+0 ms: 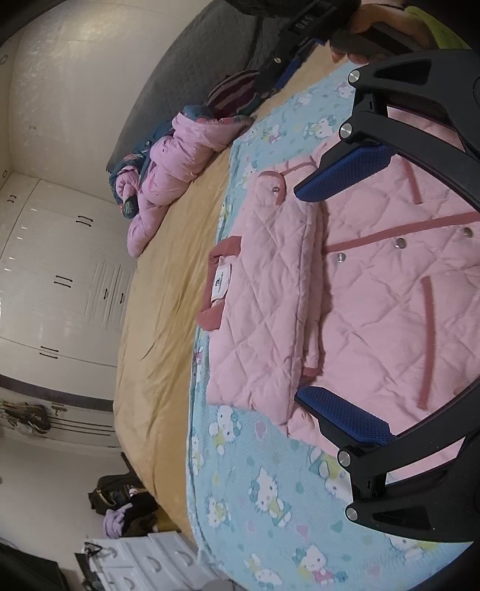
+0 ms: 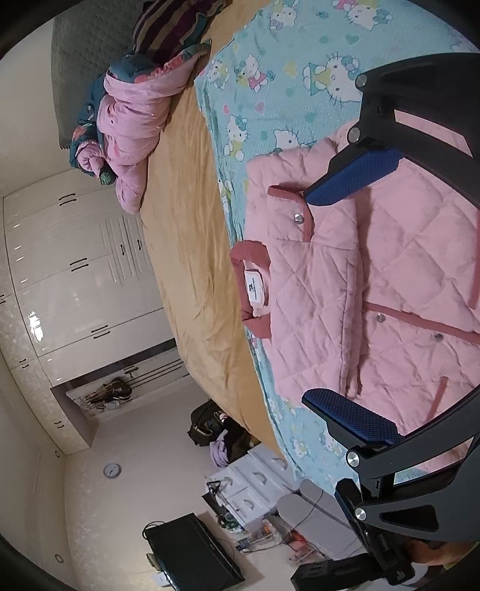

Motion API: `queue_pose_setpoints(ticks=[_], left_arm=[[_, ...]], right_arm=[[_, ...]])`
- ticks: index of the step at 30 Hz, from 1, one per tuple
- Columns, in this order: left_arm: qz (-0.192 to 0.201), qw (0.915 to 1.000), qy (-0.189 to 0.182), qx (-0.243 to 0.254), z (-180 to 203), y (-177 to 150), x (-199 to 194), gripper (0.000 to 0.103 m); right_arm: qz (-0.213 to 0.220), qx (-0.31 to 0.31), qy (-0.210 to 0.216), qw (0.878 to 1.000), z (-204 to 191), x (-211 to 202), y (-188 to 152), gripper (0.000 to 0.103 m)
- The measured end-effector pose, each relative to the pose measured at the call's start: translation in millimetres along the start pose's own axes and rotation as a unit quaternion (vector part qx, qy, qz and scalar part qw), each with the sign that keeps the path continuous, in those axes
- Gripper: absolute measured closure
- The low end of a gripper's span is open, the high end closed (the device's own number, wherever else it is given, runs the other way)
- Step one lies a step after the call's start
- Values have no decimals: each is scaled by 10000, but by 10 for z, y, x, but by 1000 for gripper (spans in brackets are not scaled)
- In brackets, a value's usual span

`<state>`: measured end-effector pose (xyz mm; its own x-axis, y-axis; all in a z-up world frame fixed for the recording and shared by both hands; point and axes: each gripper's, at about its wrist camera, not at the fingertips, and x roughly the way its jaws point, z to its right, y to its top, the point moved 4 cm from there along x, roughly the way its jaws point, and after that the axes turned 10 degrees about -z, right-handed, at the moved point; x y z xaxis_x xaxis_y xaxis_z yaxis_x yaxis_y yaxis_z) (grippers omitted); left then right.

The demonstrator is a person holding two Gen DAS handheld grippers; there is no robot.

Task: Fold large clothes

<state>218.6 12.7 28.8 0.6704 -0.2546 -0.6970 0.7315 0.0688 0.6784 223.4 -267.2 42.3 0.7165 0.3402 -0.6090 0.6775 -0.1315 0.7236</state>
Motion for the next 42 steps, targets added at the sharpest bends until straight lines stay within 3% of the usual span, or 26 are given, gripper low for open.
queue_pose_setpoints(ticks=[7, 19, 29, 42], left_arm=[[168, 9998, 19, -57, -3, -118, -372, 9], [100, 9995, 275, -76, -79, -386, -741, 9], [-12, 9989, 477, 37, -72, -618, -870, 9], [-356, 9965, 744, 134, -139, -941, -843, 9]], right_arm=[[115, -114, 21, 9999, -131, -402, -87, 4], [38, 35, 69, 10000, -73, -829, -341, 4], [-26, 64, 14, 10000, 41, -1114, -518, 4], [-464, 135, -124, 9988, 231, -1109, -925, 4]])
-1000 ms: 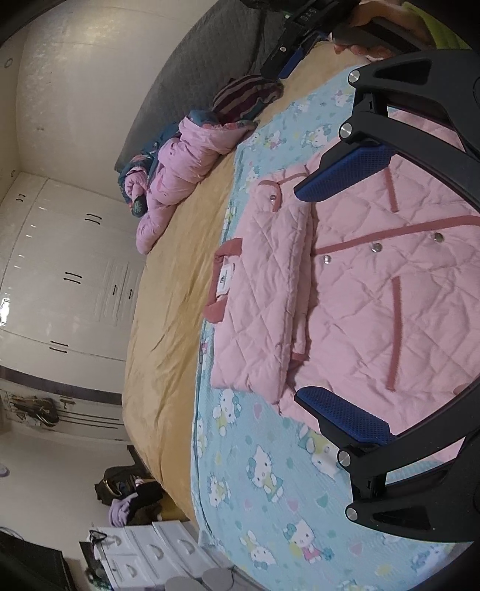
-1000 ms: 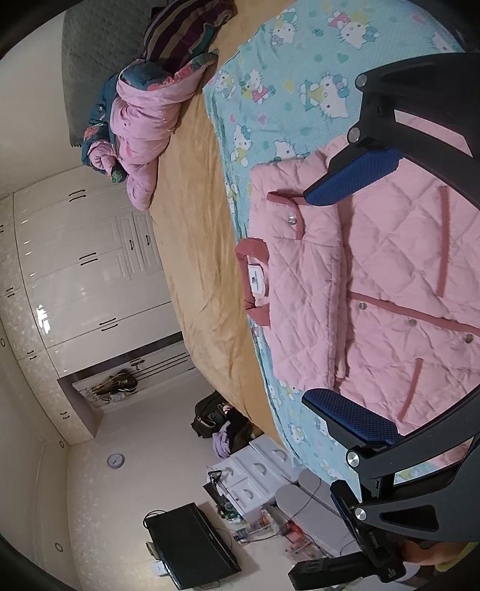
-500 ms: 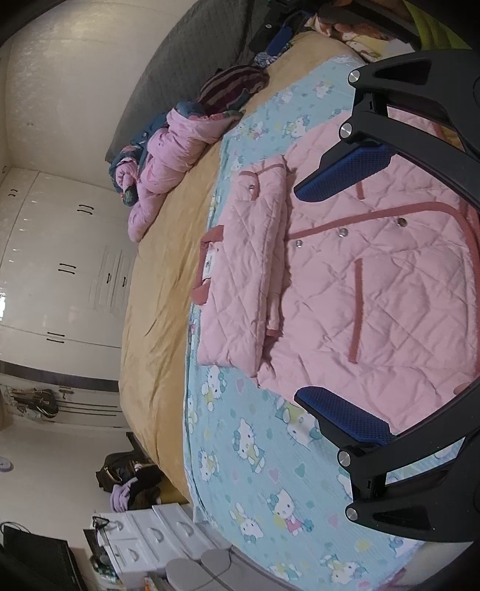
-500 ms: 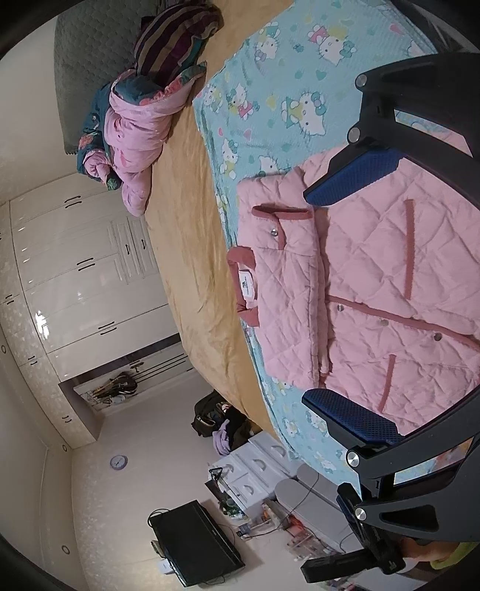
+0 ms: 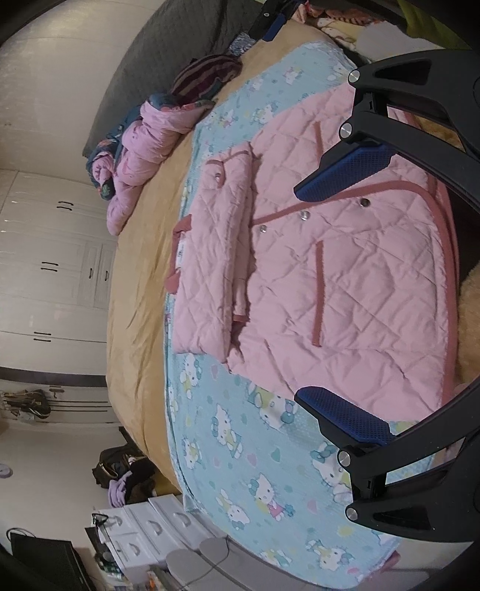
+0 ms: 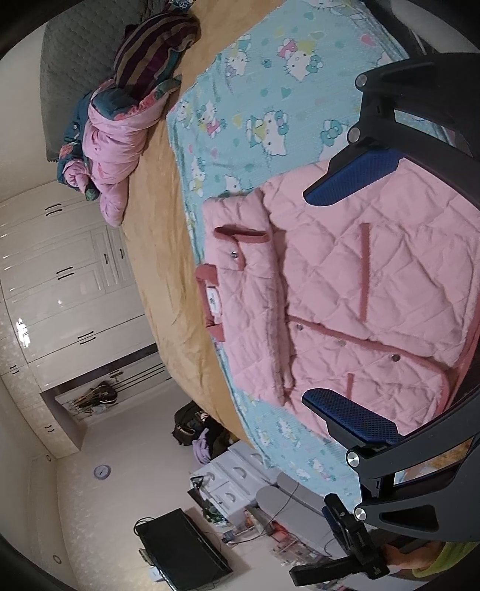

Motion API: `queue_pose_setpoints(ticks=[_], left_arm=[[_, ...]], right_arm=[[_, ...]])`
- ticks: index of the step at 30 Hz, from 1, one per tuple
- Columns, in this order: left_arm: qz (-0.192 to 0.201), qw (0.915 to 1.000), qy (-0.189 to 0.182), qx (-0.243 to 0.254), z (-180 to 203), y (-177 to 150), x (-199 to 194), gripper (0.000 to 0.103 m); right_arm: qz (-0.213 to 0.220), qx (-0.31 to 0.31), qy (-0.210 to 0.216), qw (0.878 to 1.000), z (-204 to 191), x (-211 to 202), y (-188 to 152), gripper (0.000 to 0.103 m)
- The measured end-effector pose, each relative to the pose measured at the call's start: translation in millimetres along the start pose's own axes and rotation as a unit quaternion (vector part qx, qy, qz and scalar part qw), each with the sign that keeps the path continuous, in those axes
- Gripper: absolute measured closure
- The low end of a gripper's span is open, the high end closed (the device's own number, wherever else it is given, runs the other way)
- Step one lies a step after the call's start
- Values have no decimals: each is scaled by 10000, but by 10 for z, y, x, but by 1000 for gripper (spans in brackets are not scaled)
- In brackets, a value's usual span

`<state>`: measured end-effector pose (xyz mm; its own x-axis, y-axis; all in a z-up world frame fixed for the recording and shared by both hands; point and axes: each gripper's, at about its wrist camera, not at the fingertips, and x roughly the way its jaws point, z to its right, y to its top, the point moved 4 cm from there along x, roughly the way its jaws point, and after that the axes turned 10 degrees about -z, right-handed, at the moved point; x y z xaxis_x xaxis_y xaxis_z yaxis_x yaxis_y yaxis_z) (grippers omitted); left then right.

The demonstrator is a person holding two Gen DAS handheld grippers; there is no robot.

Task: Fold large clothes
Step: 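Move both grippers to the ribbed hem of the jacket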

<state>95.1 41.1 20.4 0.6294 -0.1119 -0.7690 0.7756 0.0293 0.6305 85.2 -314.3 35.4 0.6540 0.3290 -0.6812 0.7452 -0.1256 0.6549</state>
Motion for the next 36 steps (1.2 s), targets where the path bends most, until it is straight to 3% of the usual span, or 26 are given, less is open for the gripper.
queue_pose_setpoints(ticks=[24, 36], left_arm=[[-661, 9970, 395, -23, -298, -466, 369, 9], [-1088, 9900, 579, -689, -984, -838, 573, 9]], right_arm=[[-735, -21, -266, 9969, 361, 327, -493, 4], [-1194, 120, -348, 9922, 612, 479, -861, 4]])
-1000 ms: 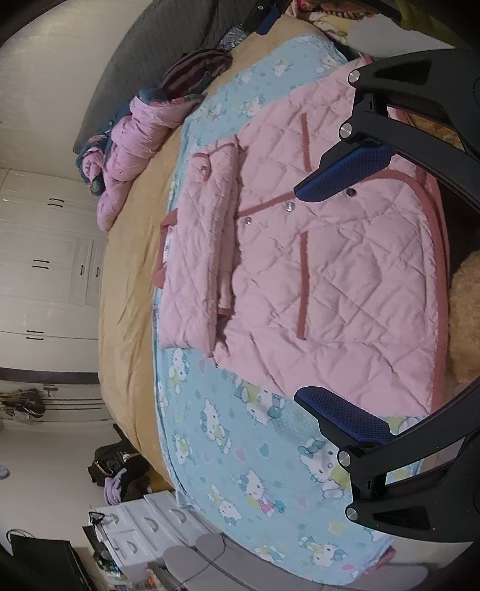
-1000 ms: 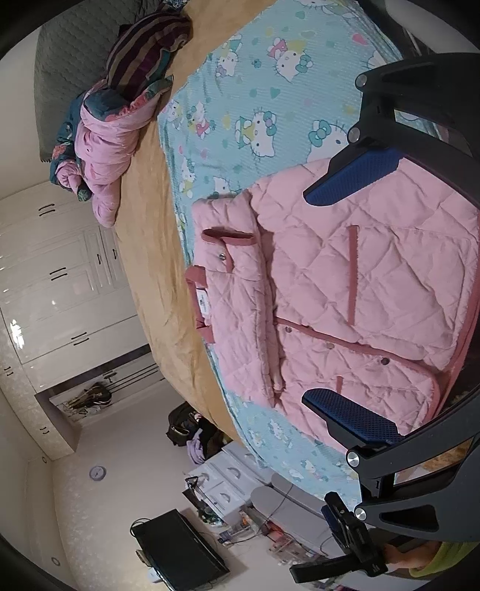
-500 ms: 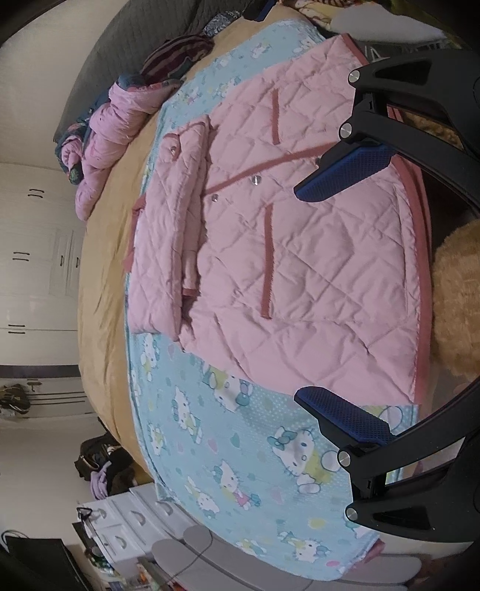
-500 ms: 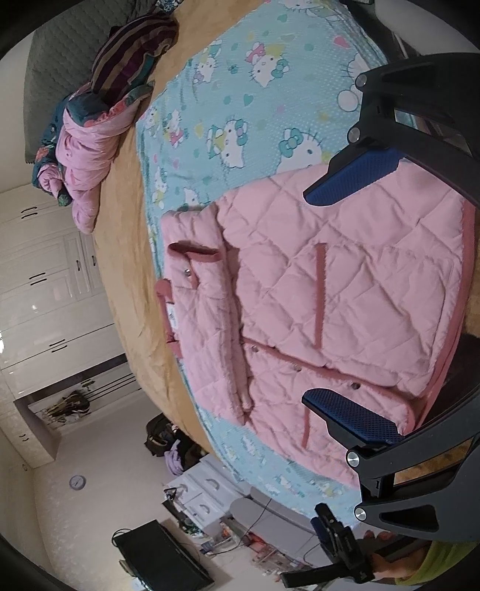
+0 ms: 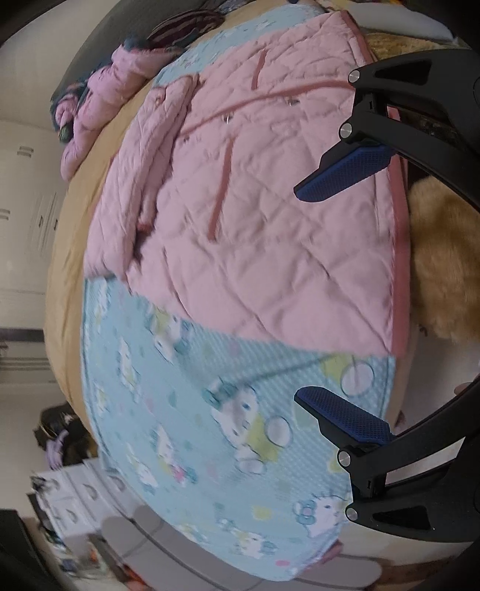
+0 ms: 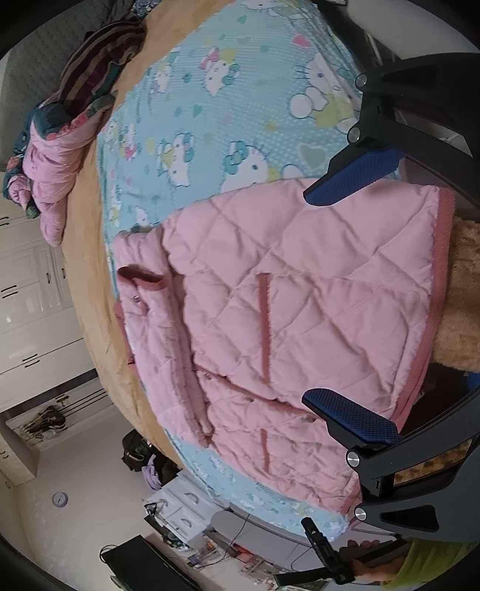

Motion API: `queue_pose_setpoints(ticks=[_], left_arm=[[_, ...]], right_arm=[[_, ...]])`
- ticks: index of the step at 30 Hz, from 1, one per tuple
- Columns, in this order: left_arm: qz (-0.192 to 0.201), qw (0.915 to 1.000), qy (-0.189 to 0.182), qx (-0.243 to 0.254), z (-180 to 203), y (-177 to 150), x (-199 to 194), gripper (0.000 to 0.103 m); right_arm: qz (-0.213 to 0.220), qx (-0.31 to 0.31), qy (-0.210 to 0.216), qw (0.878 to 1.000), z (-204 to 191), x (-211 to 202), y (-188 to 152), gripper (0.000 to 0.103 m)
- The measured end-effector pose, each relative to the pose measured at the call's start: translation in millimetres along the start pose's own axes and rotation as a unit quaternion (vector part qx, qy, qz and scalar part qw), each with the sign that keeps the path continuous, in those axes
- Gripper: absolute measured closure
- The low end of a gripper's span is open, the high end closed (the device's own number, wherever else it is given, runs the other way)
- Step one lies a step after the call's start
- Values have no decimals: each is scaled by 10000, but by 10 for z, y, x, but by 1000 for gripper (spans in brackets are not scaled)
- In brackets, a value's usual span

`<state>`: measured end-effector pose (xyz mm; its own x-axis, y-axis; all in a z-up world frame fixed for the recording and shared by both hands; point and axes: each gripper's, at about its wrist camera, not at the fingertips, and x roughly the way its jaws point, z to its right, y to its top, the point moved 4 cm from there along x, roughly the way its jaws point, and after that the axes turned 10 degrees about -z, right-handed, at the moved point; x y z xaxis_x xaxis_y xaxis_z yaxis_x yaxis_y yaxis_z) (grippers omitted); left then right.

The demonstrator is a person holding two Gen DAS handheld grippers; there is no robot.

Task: Fold large clothes
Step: 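Move both grippers to the ribbed hem of the jacket, then close both grippers on the ribbed jacket hem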

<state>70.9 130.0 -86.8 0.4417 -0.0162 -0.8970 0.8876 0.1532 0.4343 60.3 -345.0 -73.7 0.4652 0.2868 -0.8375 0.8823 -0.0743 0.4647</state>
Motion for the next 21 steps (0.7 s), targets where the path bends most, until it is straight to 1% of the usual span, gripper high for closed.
queue_pose_setpoints(ticks=[6, 9, 12, 16, 21], left_arm=[[-275, 9992, -39, -304, -272, -96, 189, 9], [-420, 9978, -253, -444, -340, -127, 295, 9], [-552, 9957, -557, -501, -307, -152, 392, 9], [-636, 9941, -797, -363, -184, -184, 466, 9], [-741, 9925, -913, -334, -127, -219, 572, 9]], right_arm=[[-182, 10, 36, 9998, 76, 78, -123, 4], [-299, 11, 20, 9996, 118, 121, -207, 4], [-426, 90, 43, 9990, 193, 168, -297, 4], [-519, 158, 43, 9985, 278, 175, -387, 4], [-637, 217, 17, 9977, 387, 188, -509, 4]])
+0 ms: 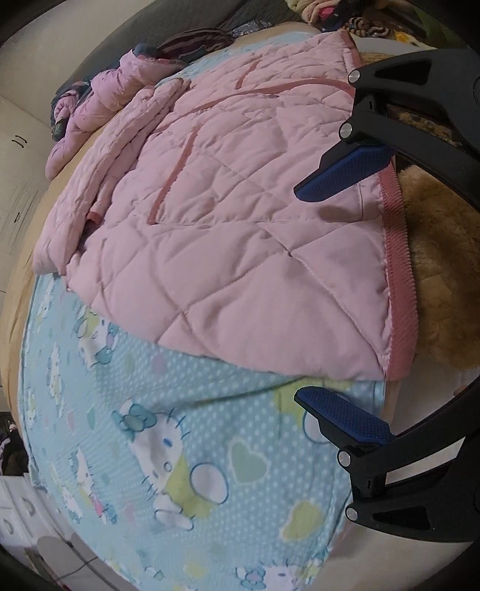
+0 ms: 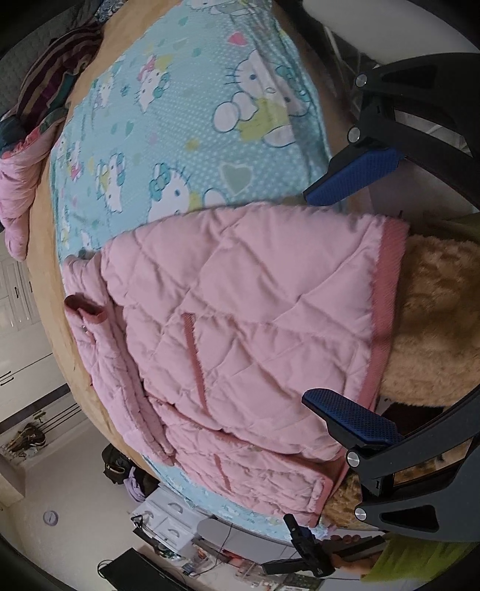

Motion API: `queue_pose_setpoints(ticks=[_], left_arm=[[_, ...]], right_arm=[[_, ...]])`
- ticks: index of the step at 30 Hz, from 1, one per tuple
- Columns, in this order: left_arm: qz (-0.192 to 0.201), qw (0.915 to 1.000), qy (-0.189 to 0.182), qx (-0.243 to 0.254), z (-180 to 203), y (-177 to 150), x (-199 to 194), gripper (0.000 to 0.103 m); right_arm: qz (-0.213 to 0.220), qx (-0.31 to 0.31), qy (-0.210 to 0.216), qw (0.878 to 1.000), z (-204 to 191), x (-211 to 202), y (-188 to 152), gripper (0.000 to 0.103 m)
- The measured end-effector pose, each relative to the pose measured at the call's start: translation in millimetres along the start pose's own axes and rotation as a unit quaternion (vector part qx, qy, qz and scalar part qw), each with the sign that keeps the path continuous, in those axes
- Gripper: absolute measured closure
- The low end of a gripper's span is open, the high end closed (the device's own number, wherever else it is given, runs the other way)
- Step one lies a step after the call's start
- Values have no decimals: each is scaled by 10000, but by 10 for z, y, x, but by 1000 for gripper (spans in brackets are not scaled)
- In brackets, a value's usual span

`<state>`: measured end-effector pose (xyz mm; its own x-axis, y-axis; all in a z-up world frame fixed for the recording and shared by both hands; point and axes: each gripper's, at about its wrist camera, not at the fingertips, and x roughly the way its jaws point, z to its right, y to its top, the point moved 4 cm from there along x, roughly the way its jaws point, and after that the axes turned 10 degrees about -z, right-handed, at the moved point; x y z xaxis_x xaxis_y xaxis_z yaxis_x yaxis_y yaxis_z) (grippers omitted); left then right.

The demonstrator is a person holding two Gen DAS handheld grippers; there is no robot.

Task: Fold large clothes
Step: 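Close both grippers on the ribbed jacket hem, then lift the hem with both grippers and fold it toward the collar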

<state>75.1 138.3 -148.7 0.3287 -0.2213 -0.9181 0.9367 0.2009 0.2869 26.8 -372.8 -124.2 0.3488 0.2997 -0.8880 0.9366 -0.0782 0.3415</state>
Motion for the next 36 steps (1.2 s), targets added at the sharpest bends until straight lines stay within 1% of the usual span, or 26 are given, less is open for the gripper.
queue_pose_setpoints(ticks=[3, 5, 6, 7, 10, 11, 14, 15, 16, 17, 18, 20, 22, 23, 25, 27, 29, 31, 32, 33, 34, 36], left_arm=[[70, 9998, -149, -96, -17, 4, 10, 10], [90, 9996, -259, -117, -12, 1, 4, 28], [91, 9997, -211, -114, -9, -2, -2, 30], [100, 9998, -167, -98, 0, -6, -13, 35], [126, 9997, -228, -29, 17, -28, -63, 49], [152, 9995, -292, -16, 14, -40, -90, 51], [152, 9991, -393, -46, -25, -56, -121, 52], [140, 9990, -419, -65, -41, -65, -124, 53], [123, 9989, -439, -59, -48, -73, -123, 53], [115, 9990, -437, -45, -45, -73, -119, 53], [106, 9990, -442, -32, -43, -77, -115, 53], [98, 9989, -449, -26, -50, -84, -112, 52], [46, 9989, -470, -14, -53, -92, -90, 44], [34, 9989, -459, -13, -55, -106, -85, 42], [-9, 9991, -435, -22, -54, -113, -53, 41], [34, 9991, -420, -70, -50, -107, -45, 42], [116, 9993, -356, -33, -12, -98, -67, 51], [156, 9994, -294, 22, 33, -86, -86, 65], [172, 9994, -310, 29, 45, -83, -104, 73], [193, 9994, -299, 41, 52, -79, -125, 76], [207, 9993, -296, 50, 50, -73, -140, 79], [297, 9989, -355, 62, 71, -68, -203, 82]], right_arm=[[-87, 73, -2, 9999, 74, 37, -58, 4], [-129, 90, 42, 9999, 110, 52, -90, 4], [-140, 95, 56, 9998, 119, 63, -102, 4], [-156, 108, 70, 9998, 135, 73, -112, 4], [-223, 173, 180, 9994, 177, 125, -124, 4], [-252, 207, 256, 9991, 181, 144, -131, 4], [-255, 248, 505, 9981, 162, 194, -129, 4], [-271, 231, 575, 9977, 142, 218, -129, 7], [-300, 199, 639, 9973, 123, 242, -133, 13], [-319, 180, 632, 9973, 106, 257, -133, 22], [-305, 177, 568, 9978, 108, 272, -137, 24], [-270, 290, 594, 9975, 144, 299, -154, 31], [-241, 355, 693, 9967, 172, 313, -165, 34], [-241, 357, 712, 9965, 175, 321, -167, 35], [-282, 336, 764, 9961, 189, 344, -175, 35], [-355, 367, 902, 9946, 202, 370, -181, 35], [-359, 344, 929, 9944, 205, 377, -192, 36], [-310, 314, 1005, 9940, 205, 349, -196, 40], [-294, 281, 1013, 9940, 200, 338, -198, 44], [-248, 211, 1049, 9939, 191, 304, -197, 52], [-215, 175, 1092, 9936, 184, 281, -197, 55], [-55, 76, 1162, 9932, 171, 184, -192, 71]])
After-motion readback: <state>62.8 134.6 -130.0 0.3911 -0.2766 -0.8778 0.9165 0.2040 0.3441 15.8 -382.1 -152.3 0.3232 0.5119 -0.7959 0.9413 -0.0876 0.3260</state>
